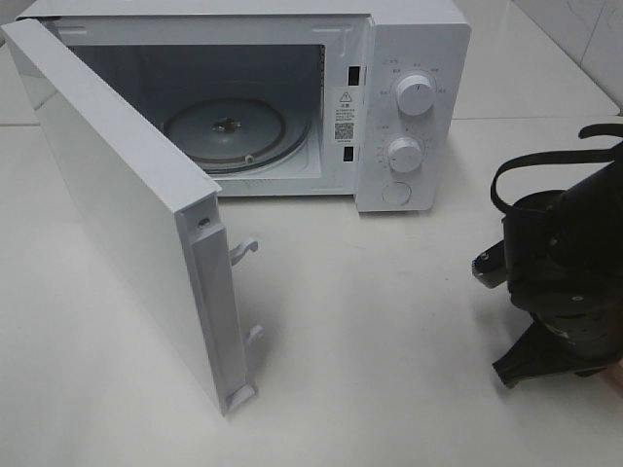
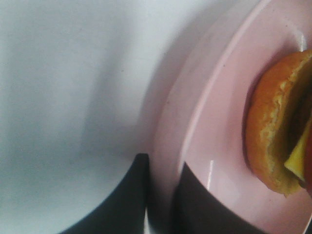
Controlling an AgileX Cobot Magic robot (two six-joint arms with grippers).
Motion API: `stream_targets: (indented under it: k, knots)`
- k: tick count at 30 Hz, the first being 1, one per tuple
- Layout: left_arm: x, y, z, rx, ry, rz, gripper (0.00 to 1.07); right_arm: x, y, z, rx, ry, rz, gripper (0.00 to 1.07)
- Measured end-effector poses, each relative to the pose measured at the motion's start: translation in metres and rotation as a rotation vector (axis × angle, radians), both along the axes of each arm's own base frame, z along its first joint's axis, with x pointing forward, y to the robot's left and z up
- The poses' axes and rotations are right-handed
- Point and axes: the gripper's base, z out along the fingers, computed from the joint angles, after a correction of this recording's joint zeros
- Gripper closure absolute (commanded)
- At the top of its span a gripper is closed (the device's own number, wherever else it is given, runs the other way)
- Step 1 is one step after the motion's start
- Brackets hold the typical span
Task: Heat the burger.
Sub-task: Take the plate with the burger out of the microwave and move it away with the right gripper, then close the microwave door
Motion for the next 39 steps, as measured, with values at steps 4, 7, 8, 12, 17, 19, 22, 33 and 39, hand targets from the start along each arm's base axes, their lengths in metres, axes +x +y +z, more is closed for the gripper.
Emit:
stream_targets:
  k: [4, 7, 8, 12, 17, 19, 22, 33, 39]
  knots:
    - [0.000, 0.000, 0.000, 0.000, 0.000, 0.000, 0.09, 0.001, 0.000, -0.007, -0.012, -0.011, -0.020, 0.99]
    - [0.000, 0.000, 0.000, 0.000, 0.000, 0.000, 0.09, 0.003, -0.002, -0.013, -0.035, -0.040, -0.047, 0.95]
    - [0.000, 0.000, 0.000, 0.000, 0.000, 0.000, 0.09, 0.003, -0.002, -0.013, -0.036, -0.046, -0.052, 0.93]
    - [0.000, 0.000, 0.000, 0.000, 0.000, 0.000, 0.09, 0.003, -0.002, -0.012, -0.042, -0.058, -0.056, 0.85]
    - [0.000, 0.000, 0.000, 0.000, 0.000, 0.000, 0.09, 0.004, -0.002, -0.006, -0.038, -0.067, -0.045, 0.66]
    - [0.000, 0.000, 0.000, 0.000, 0.000, 0.000, 0.09, 0.004, -0.002, -0.002, -0.027, -0.072, -0.036, 0.66]
    - [0.000, 0.000, 0.000, 0.000, 0.000, 0.000, 0.09, 0.003, -0.001, 0.007, 0.005, -0.075, -0.021, 0.66]
    - [0.000, 0.000, 0.000, 0.000, 0.000, 0.000, 0.09, -0.010, 0.003, 0.051, 0.177, -0.054, 0.035, 0.66]
    - [0.000, 0.000, 0.000, 0.000, 0.000, 0.000, 0.09, -0.019, 0.008, 0.069, 0.294, -0.019, 0.127, 0.66]
